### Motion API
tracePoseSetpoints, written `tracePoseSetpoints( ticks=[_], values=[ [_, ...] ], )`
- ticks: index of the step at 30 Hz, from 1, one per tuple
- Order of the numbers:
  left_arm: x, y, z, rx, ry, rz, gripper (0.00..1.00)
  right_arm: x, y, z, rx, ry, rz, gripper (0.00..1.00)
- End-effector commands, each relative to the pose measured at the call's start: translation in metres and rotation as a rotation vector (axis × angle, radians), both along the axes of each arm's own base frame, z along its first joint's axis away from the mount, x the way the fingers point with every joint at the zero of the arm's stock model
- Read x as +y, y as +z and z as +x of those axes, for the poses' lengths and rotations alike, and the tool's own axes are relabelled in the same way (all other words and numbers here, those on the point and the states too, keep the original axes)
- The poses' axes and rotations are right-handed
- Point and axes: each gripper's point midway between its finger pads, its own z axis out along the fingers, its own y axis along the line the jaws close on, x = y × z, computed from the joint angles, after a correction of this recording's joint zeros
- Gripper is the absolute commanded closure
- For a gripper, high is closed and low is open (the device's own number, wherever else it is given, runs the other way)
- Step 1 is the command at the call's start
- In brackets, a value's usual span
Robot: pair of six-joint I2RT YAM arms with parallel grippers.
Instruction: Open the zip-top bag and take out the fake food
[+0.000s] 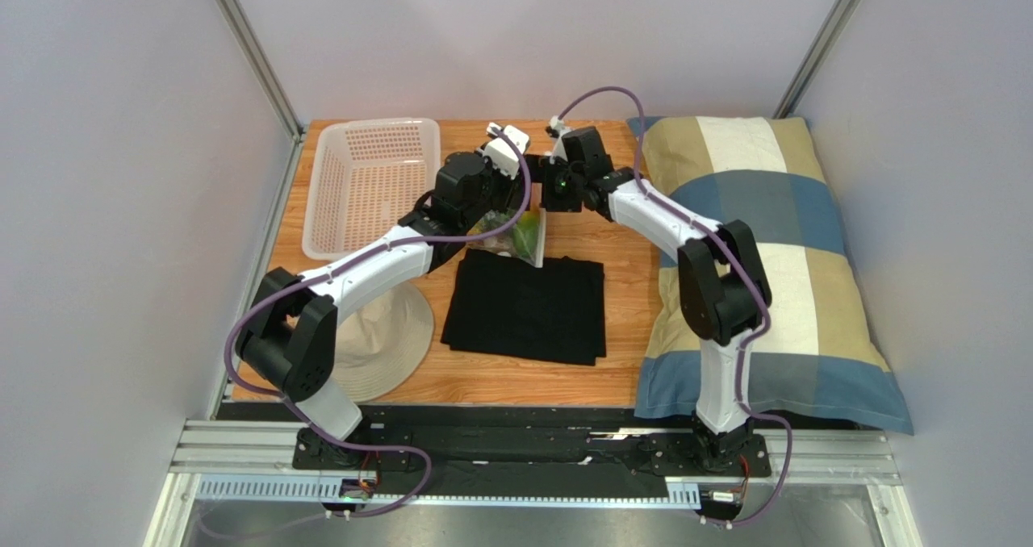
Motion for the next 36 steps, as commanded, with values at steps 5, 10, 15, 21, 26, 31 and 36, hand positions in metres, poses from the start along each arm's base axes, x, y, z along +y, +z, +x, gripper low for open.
tracePoseSetpoints(
  ticks=[5, 10, 15, 21, 26, 31, 36],
  values=[
    [-0.024, -0.014, 0.014, 0.034, -0.05, -0.027, 0.57, -0.07, 0.024, 0.056, -0.132, -0.214, 0.006, 0.0],
    [-0.026, -0.017, 0.013, 0.039, -0.062, -0.029, 0.57, -0.055, 0.004, 0.077, -0.046, -0.19, 0.152, 0.0],
    [-0.026, -0.018, 0.014, 0.039, -0.063, -0.022, 0.57, -0.049, -0.029, 0.083, 0.032, -0.249, 0.213, 0.02],
    [-0.031, -0.015, 0.009, 0.041, -0.099, -0.039, 0.58, -0.024, -0.031, 0.085, 0.078, -0.201, 0.403, 0.12],
    [-0.032, -0.015, 0.007, 0.043, -0.103, -0.041, 0.58, -0.009, -0.024, 0.083, 0.076, -0.155, 0.574, 0.37],
    [-0.034, -0.019, 0.009, 0.052, -0.107, -0.038, 0.6, -0.007, 0.0, 0.087, 0.026, -0.142, 0.62, 0.83],
    [-0.053, -0.019, 0.017, 0.025, -0.145, 0.033, 0.59, -0.012, 0.06, 0.1, -0.024, -0.167, 0.603, 1.0]
  ],
)
